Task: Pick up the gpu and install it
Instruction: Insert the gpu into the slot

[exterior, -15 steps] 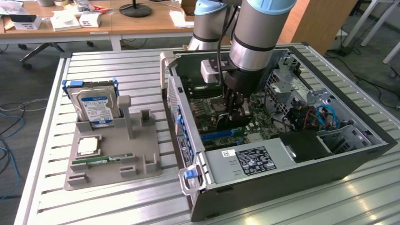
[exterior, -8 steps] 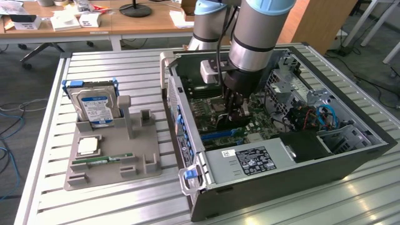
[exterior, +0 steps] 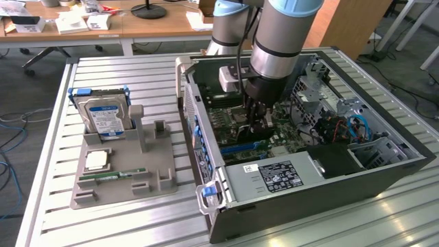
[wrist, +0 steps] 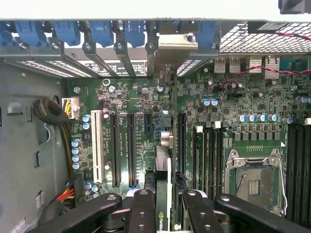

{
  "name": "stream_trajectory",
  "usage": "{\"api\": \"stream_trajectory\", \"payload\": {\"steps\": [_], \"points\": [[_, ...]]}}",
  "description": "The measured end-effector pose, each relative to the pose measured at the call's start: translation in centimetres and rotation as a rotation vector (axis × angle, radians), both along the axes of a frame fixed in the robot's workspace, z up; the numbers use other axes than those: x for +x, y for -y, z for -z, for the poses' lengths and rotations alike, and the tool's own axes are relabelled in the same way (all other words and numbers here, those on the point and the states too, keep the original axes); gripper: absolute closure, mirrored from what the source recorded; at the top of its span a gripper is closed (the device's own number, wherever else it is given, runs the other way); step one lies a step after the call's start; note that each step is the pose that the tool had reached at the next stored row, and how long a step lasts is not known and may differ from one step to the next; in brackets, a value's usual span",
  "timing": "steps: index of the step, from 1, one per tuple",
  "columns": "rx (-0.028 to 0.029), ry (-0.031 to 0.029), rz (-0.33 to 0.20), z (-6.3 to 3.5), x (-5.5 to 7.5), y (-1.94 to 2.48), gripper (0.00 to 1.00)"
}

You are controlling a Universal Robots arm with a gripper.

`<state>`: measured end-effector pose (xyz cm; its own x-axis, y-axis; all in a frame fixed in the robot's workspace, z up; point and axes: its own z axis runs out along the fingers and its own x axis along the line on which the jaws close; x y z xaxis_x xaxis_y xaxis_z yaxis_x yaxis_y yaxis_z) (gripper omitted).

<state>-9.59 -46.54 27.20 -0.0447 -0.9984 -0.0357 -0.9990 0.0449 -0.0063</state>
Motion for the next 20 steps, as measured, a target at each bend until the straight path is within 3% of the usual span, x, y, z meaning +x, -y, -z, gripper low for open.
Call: {"api": "stream_trajectory", "payload": {"steps": [20], "points": [[0.0003,0.0002,0.0,0.34,-0.23,0.0,0.74]]}}
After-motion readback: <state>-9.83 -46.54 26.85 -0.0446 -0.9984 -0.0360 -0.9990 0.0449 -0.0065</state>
